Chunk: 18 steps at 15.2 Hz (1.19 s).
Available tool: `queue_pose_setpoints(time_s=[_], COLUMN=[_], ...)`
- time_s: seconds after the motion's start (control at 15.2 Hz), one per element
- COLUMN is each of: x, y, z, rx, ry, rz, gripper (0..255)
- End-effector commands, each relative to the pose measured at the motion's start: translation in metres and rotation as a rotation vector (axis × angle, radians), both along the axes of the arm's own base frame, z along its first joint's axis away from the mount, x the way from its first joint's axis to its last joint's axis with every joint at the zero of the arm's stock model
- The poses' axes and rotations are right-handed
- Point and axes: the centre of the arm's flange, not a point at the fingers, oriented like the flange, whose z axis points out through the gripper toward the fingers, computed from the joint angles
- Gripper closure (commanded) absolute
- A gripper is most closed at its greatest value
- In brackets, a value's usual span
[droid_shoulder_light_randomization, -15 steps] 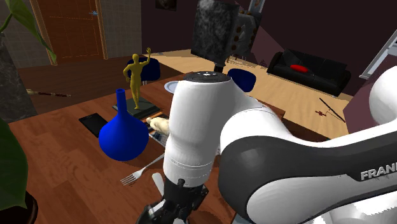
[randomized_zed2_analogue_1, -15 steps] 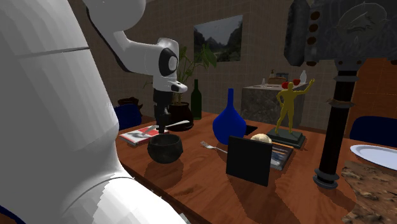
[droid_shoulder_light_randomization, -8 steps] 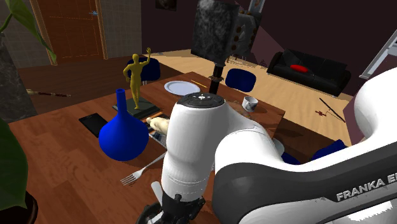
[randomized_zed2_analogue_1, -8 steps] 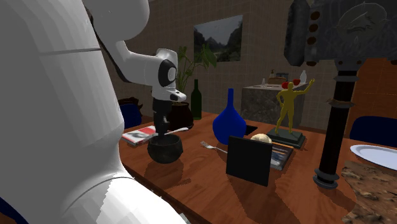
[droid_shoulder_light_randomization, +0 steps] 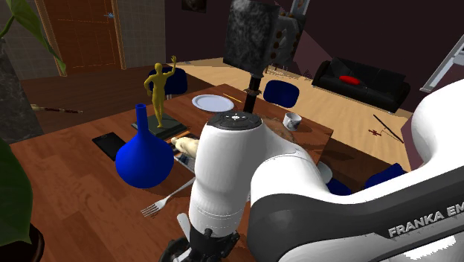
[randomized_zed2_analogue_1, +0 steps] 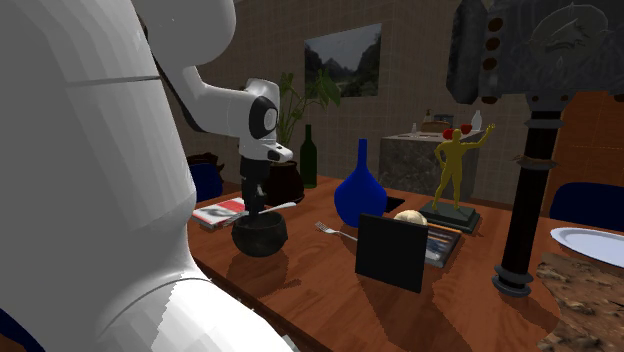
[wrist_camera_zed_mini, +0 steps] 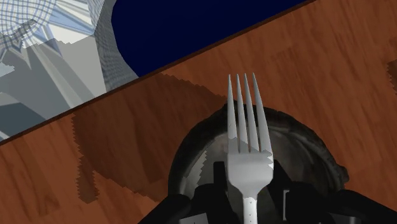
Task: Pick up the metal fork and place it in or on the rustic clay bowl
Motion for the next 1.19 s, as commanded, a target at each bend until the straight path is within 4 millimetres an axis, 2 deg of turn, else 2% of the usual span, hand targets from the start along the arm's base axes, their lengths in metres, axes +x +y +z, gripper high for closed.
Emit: queue_pose_setpoints(time_s=[0.0, 0.33, 0.59, 1.12], x=[0.0, 0.0, 0.005, 0.005], y=[0.0, 0.0, -0.005, -0.005], z=[0.0, 0.0, 0.049, 0.049], rx=[0.0, 0.0, 0.0, 0.0], ry=[0.0, 0.0, 0.0, 0.0], rz=[0.0, 0.0, 0.0, 0.0], gripper=[0, 0, 0, 0])
